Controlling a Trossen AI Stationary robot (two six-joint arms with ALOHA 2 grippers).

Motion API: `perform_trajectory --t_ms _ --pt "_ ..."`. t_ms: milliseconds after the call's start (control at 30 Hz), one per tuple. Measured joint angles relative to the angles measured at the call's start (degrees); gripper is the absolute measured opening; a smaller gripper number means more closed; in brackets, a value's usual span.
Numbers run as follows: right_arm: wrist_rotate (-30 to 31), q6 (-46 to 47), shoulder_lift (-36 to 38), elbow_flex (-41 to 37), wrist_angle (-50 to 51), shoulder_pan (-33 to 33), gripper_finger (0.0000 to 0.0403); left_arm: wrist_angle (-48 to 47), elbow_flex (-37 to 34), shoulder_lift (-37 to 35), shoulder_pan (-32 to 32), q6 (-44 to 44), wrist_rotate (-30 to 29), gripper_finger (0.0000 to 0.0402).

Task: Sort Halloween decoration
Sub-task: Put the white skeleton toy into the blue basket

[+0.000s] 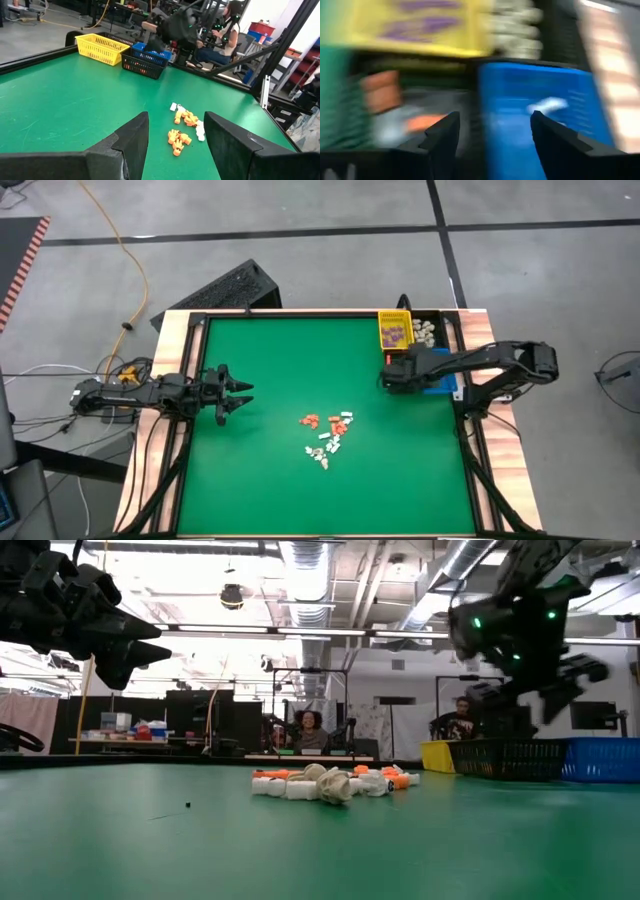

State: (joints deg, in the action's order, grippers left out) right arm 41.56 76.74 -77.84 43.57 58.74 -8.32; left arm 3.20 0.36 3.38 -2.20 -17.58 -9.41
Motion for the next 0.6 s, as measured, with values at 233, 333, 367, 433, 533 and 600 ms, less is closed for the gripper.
perform_trajectory --t_ms 233,333,367,433,533,600 --pt "-9.3 -37.7 -0.2 0.1 -37.0 13.4 0.0258 0.0 0.0 0.0 0.0 0.0 0.0 0.018" --pt "-9.8 -50.3 -0.2 0.2 -44.5 19.4 0.0258 0.0 0.0 0.0 0.0 0.0 0.0 0.018" --pt "-9.2 -52.5 -0.2 0.2 -44.9 20.8 0.0258 0.0 0.0 0.0 0.0 0.0 0.0 0.018" --pt "-9.2 -54.3 -0.2 0.1 -44.8 21.6 0.0258 0.0 0.0 0.0 0.0 0.0 0.0 0.018" --pt "-13.2 -55.3 -1.4 0.1 -46.2 20.8 0.0258 0.0 0.0 0.0 0.0 0.0 0.0 0.018" --pt "-16.8 -57.5 -3.7 0.1 -48.8 20.1 0.0258 0.0 0.0 0.0 0.0 0.0 0.0 0.018"
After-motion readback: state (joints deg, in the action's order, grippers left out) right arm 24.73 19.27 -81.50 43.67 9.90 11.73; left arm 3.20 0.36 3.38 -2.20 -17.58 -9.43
